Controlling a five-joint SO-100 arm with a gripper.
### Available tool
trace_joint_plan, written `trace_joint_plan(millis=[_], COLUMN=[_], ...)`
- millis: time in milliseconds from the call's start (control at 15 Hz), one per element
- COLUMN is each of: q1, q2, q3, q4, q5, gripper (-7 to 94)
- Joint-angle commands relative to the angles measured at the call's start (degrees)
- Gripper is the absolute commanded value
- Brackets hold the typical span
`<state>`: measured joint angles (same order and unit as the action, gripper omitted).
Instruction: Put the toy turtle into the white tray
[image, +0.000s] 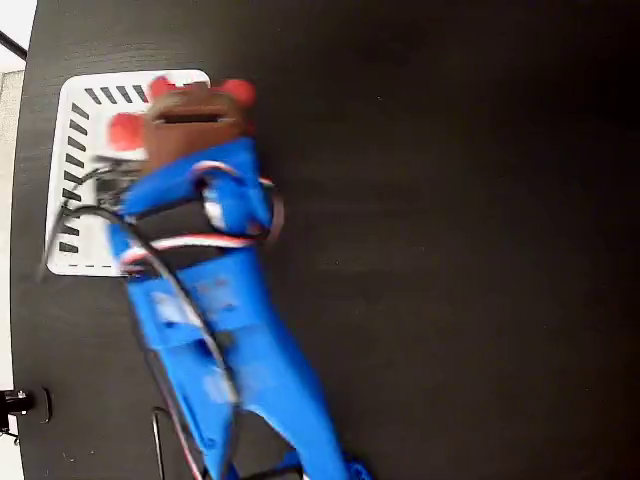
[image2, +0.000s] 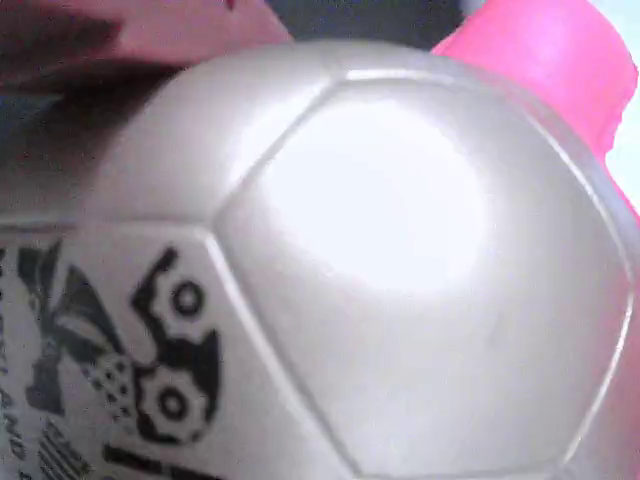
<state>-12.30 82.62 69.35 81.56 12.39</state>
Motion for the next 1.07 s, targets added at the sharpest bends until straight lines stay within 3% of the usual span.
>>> trace_joint_plan(millis=[0,600,1000], q1=[-4.7,-12.9,-13.7], q2=[1.1,-10.8,-15.1], q3=[-4.9,-11.0,-13.8], q4=[0.2,0.2,2.3], q5=[-0.4,0.5,3.3], gripper=[0,0,0])
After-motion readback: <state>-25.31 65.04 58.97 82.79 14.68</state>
